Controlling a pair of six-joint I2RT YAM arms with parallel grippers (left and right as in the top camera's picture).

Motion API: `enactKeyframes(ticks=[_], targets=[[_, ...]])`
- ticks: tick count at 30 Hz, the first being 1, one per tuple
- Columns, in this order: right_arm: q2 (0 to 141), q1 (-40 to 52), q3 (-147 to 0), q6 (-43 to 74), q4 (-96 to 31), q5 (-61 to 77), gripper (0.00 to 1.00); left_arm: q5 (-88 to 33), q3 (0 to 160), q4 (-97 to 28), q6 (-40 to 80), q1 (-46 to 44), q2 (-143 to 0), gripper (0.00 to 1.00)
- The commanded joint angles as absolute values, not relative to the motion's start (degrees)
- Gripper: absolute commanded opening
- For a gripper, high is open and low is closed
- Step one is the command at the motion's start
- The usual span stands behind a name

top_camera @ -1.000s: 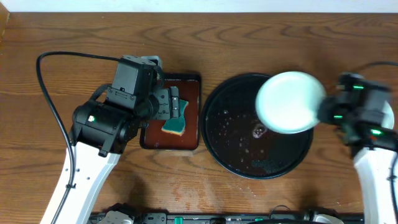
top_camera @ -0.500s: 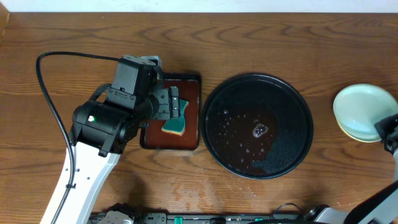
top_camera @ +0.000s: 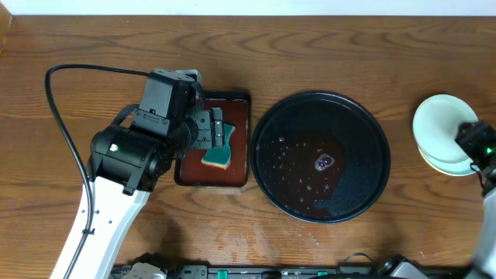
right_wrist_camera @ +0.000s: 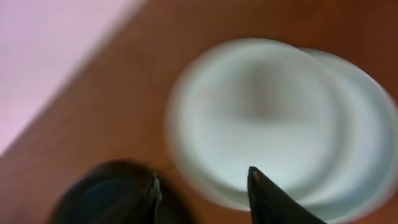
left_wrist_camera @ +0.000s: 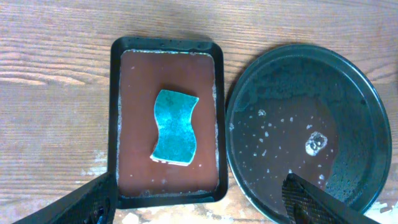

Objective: Clean dirty plates on tray and stack at the side

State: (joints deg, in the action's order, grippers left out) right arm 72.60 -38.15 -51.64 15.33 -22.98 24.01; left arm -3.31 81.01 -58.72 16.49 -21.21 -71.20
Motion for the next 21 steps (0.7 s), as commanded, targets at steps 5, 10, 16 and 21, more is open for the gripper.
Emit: enactKeyframes(ticks=[5,10,16,21], targets=[[52.2,-27.6,-53.4,11.2,-34.8,25.4,0.47,-3.5,81.1,-58.9,16.5,-21.2,-71.2,0.85],[46.5,-19.3,-53.4,3.6,-47.2,29.8,0.45,-3.5,81.1,-58.9,16.5,-21.2,-71.2,0.85],[43.3,-8.5,-53.4,-1.7,-51.2,32.5,0.99,-3.5,81.1,-58.9,16.5,-21.2,-71.2,0.85],[43.1,-4.0,-53.4,7.0,-51.3,34.1,0.99,-3.4,81.1,-58.9,16.5,-21.2,-71.2,0.85]])
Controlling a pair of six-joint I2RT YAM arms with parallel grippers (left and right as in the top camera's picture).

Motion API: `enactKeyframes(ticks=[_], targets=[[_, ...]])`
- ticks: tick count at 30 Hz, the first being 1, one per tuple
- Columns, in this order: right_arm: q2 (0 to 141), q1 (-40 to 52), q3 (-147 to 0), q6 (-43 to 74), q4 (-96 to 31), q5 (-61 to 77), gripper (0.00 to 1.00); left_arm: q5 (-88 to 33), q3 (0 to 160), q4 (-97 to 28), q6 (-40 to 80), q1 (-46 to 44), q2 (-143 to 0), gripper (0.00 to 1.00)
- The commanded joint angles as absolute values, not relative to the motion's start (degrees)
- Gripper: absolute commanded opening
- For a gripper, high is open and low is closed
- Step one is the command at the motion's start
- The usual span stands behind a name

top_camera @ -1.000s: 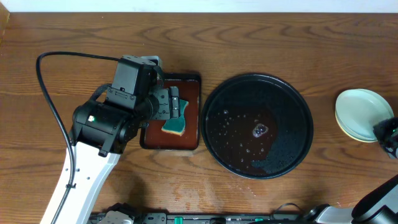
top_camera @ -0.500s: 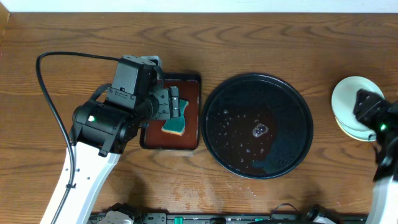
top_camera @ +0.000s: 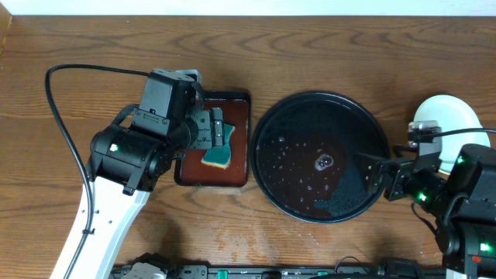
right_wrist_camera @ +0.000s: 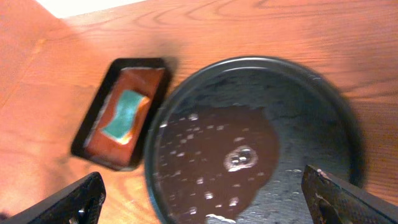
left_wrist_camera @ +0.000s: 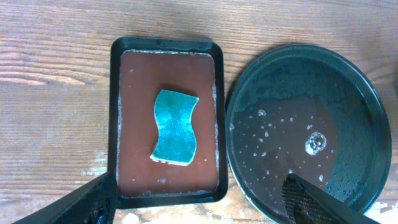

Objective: Clean dirty plates on tray and stack at the side

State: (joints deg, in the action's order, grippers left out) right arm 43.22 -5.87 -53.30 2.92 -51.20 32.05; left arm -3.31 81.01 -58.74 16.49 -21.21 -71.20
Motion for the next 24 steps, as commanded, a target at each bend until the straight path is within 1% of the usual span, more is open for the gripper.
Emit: enactKeyframes(ticks=[1,6,9,10,13,14,18,24], targets=[[43.1,-3.8,-53.4,7.1,-51.4,34.1,0.99,-3.5,81.1,-58.9,16.5,-21.2,-71.2,0.85],[43.1,-3.7,-53.4,7.0,-54.0,33.8,0.99,-3.5,81.1,-58.9,16.5,-21.2,-71.2,0.85],[43.0,-3.6,-53.2,6.0,-53.9,28.1,0.99,-3.5,81.1,-58.9,16.5,-21.2,-71.2,0.85],[42.4,-3.2,-52.8,6.0,-52.2,26.1,0.99,-3.5,81.1,-58.9,16.5,-21.2,-71.2,0.85],[38.2,-2.1,-48.9,4.8,-41.0,20.7,0.99,-3.5,81.1,-58.9,16.5,-21.2,-71.2,0.85],[35.3,-1.1,-45.4,3.1,-34.3,19.1,0.99,-3.5,81.1,-58.9,16.5,-21.2,-71.2,0.85],[26.9,2.0,-34.1,-1.9,-21.6,18.0,0.99,-3.5,81.1,-58.9,16.5,-21.2,-71.2,0.85],[14.1,6.9,-19.8,-3.9,-19.7,15.1,0.99,-3.5,81.1,-58.9,16.5,-21.2,-71.2,0.85]])
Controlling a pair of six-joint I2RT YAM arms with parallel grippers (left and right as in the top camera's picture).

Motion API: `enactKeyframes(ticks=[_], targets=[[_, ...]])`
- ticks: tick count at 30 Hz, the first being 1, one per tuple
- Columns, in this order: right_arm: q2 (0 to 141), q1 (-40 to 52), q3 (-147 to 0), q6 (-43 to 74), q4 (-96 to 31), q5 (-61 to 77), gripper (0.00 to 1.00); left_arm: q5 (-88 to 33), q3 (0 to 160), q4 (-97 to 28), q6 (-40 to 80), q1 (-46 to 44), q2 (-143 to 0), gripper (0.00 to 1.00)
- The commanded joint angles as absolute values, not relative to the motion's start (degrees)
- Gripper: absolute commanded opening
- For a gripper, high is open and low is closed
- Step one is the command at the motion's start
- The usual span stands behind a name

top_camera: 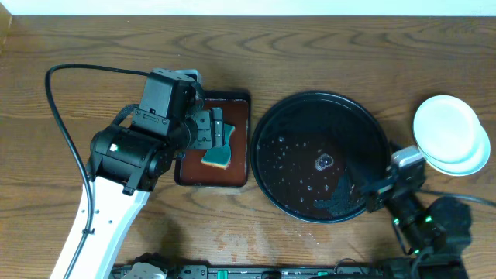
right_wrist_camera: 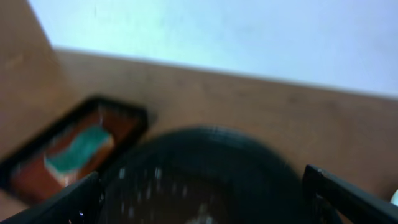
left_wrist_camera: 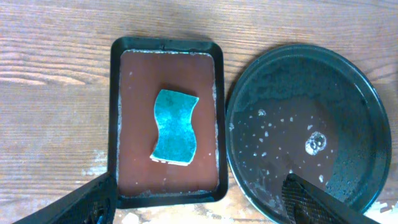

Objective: Clean dirty plates on tray and stack at the side

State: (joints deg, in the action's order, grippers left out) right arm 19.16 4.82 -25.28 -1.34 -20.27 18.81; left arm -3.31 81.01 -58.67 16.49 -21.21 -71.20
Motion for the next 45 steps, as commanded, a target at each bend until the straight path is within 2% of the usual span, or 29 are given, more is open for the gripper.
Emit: enactKeyframes(ticks=[1,8,13,41,45], targets=[[12.3,7.2,-17.9,-3.9,-19.4,14.6,0.99,-3.4,81.1,-58.9,16.5,-21.2,-71.2,0.85],[0.0,7.0,-5.3,-3.9,-12.4,12.9,0.99,-3.4,81.1,-58.9,16.5,-21.2,-71.2,0.85],[0.5,7.0,-0.2,-3.8,-2.5,12.8,0.99,-3.5,81.1,-58.9,16.5,-21.2,-71.2,0.85],[0.4,7.1,-0.3,-3.7,-3.0,12.9,0.99,-3.4,81.1,-60.2,16.5,-21.2,-71.2,0.85],[0.4,7.1,-0.3,-3.7,-3.0,12.9,0.99,1.3,80.4,-60.0,15.0,-21.2,-69.8,0.85]])
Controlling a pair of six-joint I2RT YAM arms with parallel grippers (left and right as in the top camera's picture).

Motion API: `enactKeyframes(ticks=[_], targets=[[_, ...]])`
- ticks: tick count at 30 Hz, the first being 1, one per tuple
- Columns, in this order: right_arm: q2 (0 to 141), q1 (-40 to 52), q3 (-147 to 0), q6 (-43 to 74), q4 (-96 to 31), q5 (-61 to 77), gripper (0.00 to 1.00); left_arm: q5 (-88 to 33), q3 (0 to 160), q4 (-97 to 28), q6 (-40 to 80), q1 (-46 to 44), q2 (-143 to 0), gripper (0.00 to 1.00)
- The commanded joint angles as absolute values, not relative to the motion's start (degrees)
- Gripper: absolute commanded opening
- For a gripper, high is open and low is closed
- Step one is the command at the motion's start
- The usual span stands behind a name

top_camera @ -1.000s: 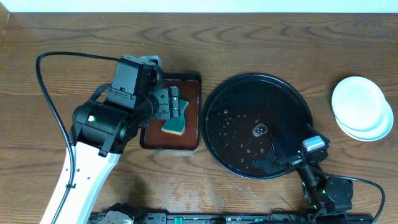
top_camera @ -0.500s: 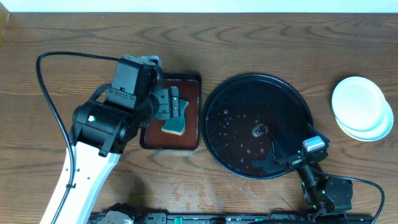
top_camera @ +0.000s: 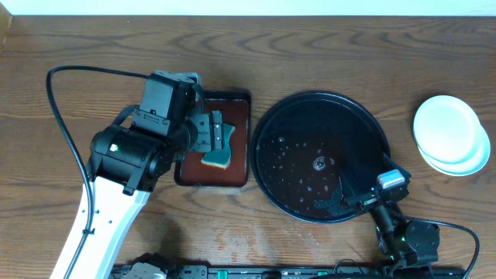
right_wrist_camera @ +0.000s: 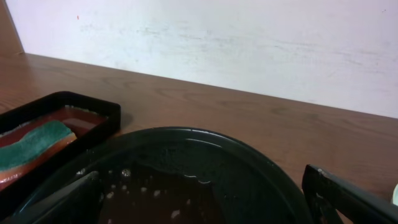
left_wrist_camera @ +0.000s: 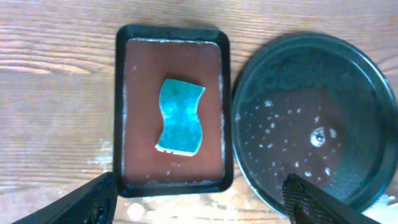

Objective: Clean dirty plates on tray and stack at the side

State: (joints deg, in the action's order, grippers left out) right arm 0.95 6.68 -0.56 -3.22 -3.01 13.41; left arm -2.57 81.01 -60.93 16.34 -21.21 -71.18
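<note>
Two white plates (top_camera: 449,144) lie stacked, slightly offset, on the table at the far right. The round black tray (top_camera: 321,157) holds only brown water with foam specks (left_wrist_camera: 292,134); no plate lies on it. My left gripper (left_wrist_camera: 200,205) hangs open above the small rectangular tray (left_wrist_camera: 121,112), where a teal sponge (left_wrist_camera: 180,123) lies in brown liquid. My right gripper (right_wrist_camera: 202,202) is open and low at the round tray's front right rim (right_wrist_camera: 249,146), looking across it. In the overhead view it sits at the front right (top_camera: 363,199).
The left arm's body (top_camera: 132,151) and its black cable (top_camera: 58,101) cover the table's left side. A pale wall (right_wrist_camera: 249,43) stands behind the far table edge. Bare wood lies between the round tray and the plates.
My right gripper has gone lower and nearer the table's front edge, and now looks level across the round tray. The left gripper has shifted slightly over the sponge tray.
First my right gripper was open right at the white plates at the far right. Then it was beside the round tray's right side, away from the plates, then at the tray's front right rim, and now lower there. The left gripper stayed open over the sponge.
</note>
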Motion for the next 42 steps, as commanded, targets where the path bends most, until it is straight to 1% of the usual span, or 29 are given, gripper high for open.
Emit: enactKeyframes(ticks=[1,4,9,16,24,32,35,42], targets=[[0.4,7.1,-0.3,-3.7,-3.0,12.9,0.99,2.7,79.4,-58.2,15.0,-21.2,-68.8,0.85],[0.4,7.1,-0.3,-3.7,-3.0,12.9,0.99,6.1,73.7,-48.8,15.0,-20.3,-64.0,0.85],[0.4,7.1,-0.3,-3.7,-3.0,12.9,0.99,3.4,59.3,-32.9,15.2,-14.1,-53.7,0.85],[0.4,7.1,-0.3,-3.7,-3.0,12.9,0.99,2.1,40.1,-18.9,15.3,-6.7,-36.3,0.85],[0.4,7.1,-0.3,-3.7,-3.0,12.9,0.99,0.2,23.9,-9.5,15.2,-1.0,-18.6,0.85],[0.4,7.1,-0.3,-3.7,-3.0,12.9,0.99,0.2,10.3,-2.3,15.2,-0.4,-2.3,0.85],[0.4,7.1,-0.3,-3.7,-3.0,12.9,0.99,0.4,6.9,0.5,15.2,-0.4,-0.4,0.85],[0.4,7.1,-0.3,-3.7,-3.0,12.9,0.99,0.5,0.4,1.1,15.2,-0.3,-0.1,0.85]])
